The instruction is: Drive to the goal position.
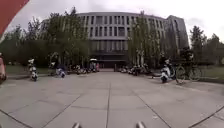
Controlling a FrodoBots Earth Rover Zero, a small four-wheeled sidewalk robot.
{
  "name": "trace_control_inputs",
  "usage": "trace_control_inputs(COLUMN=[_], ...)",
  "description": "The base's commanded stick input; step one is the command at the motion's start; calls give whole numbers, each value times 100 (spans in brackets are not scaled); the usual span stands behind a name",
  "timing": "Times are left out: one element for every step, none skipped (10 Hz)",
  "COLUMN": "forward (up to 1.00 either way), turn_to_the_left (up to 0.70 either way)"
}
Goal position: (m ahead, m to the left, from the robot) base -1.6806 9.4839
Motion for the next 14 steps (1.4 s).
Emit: trace_control_inputs(forward=[45,45,45,45,45,45,45,45,45,45,45,45,45,45], turn_to_the_left=[0,0,0,0,0,0,0,0,0,0,0,0,0,0])
